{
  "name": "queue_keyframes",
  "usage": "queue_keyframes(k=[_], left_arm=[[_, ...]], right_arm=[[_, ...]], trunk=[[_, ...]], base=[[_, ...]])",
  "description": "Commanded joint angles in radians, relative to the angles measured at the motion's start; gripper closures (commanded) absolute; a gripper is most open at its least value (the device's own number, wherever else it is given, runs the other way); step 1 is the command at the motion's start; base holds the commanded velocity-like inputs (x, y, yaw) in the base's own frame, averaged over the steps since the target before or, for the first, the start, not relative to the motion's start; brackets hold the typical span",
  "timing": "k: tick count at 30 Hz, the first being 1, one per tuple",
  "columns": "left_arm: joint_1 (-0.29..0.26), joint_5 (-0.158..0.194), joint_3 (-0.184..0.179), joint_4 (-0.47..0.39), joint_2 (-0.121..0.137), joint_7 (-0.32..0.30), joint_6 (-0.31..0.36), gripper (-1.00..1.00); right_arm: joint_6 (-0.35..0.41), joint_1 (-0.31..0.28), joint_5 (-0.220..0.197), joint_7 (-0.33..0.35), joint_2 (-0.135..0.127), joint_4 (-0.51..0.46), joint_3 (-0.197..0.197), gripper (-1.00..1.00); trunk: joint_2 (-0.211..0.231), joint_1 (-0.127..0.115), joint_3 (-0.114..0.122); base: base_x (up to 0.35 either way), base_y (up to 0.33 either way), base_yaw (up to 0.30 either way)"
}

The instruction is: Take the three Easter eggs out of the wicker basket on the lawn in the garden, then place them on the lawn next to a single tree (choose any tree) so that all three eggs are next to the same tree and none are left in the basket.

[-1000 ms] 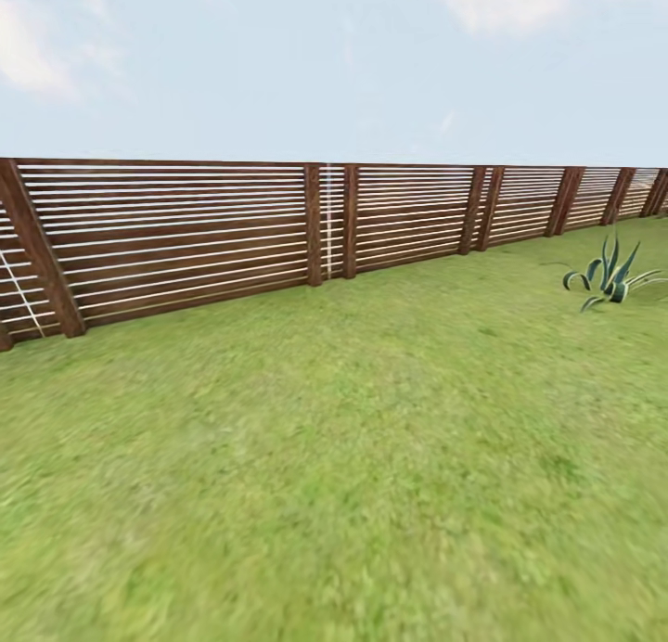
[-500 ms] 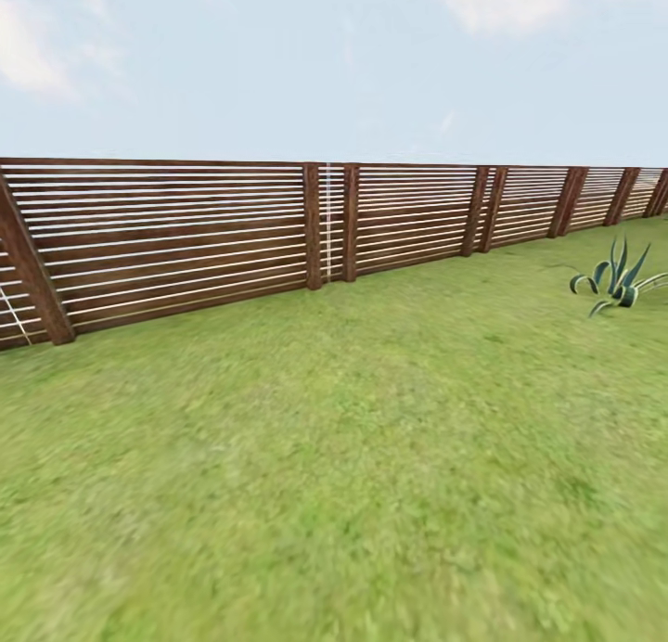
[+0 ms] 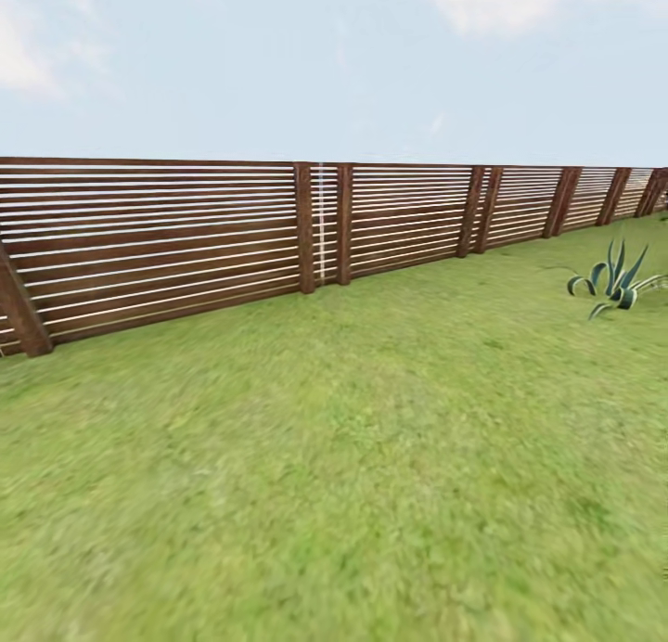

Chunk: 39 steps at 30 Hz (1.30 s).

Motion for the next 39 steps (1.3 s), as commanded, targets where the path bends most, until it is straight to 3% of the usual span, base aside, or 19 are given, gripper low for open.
queue_keyframes(k=[1,17,39], left_arm=[[0.001,0.0,0.0,-0.002,0.0,-0.001,0.0,-1.0],[0.001,0.0,0.0,-0.001,-0.001,-0.001,-0.001,-1.0],[0.001,0.0,0.0,-0.001,-0.003,-0.001,0.0,-1.0]], right_arm=[[-0.002,0.0,0.005,0.0,0.0,0.001,0.0,-1.0],[-0.002,0.0,0.004,0.001,0.0,0.001,0.0,-1.0],[0.0,0.0,0.004,-0.001,-0.001,0.0,0.001,-1.0]], trunk=[[0.0,0.001,0.0],[0.0,0.001,0.0],[0.0,0.001,0.0]], base=[[0.335,0.0,-0.253],[0.335,0.0,-0.284],[0.335,0.0,-0.015]])
